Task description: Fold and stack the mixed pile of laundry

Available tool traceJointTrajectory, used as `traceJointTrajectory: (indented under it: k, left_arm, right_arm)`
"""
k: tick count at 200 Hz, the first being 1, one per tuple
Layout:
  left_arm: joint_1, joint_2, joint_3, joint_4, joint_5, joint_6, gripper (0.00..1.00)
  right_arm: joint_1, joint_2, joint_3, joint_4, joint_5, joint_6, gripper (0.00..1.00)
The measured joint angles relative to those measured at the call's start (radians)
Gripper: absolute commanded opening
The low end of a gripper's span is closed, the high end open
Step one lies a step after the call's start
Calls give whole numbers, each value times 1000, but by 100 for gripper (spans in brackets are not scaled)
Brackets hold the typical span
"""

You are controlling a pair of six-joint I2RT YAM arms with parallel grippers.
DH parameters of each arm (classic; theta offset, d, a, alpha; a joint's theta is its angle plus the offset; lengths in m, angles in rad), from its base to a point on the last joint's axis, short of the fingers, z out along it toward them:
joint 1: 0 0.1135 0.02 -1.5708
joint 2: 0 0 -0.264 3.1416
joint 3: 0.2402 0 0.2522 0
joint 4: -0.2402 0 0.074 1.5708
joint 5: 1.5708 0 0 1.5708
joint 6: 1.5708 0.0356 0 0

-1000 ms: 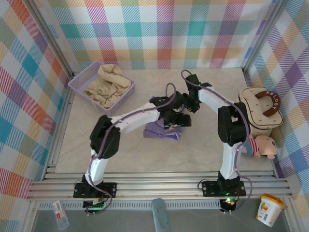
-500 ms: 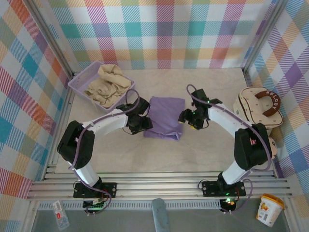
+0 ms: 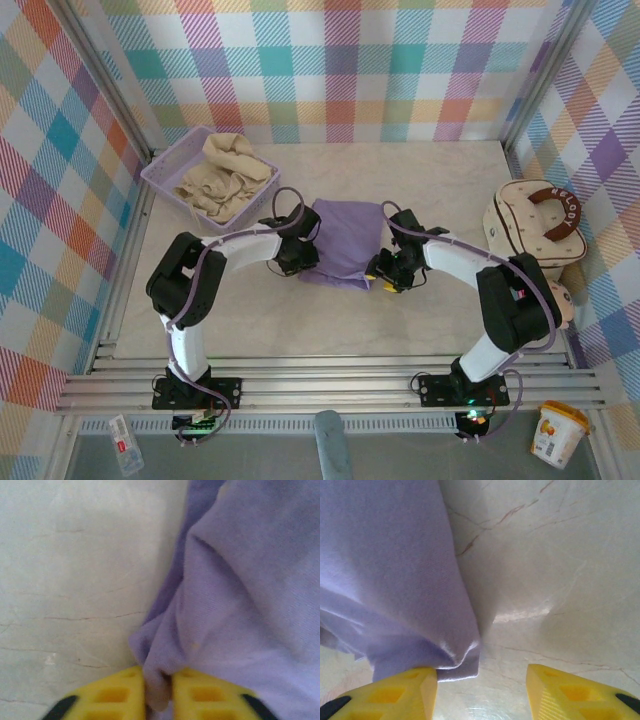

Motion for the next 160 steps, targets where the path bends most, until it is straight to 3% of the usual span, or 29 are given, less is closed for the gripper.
traceJointTrajectory:
  k: [45, 59, 72, 87, 100, 140, 160]
  left_arm:
    - [0, -55, 9, -55, 3, -1, 0]
    - [0, -101, 9, -84, 9, -1, 8]
    - [-1, -139, 9, -110, 14, -3, 21]
    - [-1, -156, 8, -130, 16, 3, 52]
    - [-1, -155, 1, -138, 18, 3, 61]
    - [-1, -124, -6, -167, 9, 21, 60]
    - [-1, -124, -17, -161, -6, 38, 48]
  right_arm:
    - [0, 29, 0, -2, 39, 0, 48]
    - [0, 37, 0, -2, 47, 0, 48]
    - [0, 47, 0, -2, 54, 0, 46]
    - [0, 52, 8, -10, 57, 0, 46]
    - [0, 61, 18, -19, 60, 0, 45]
    - [2, 57, 44, -45, 88, -16, 43]
    - [13, 20, 50, -65, 95, -37, 43]
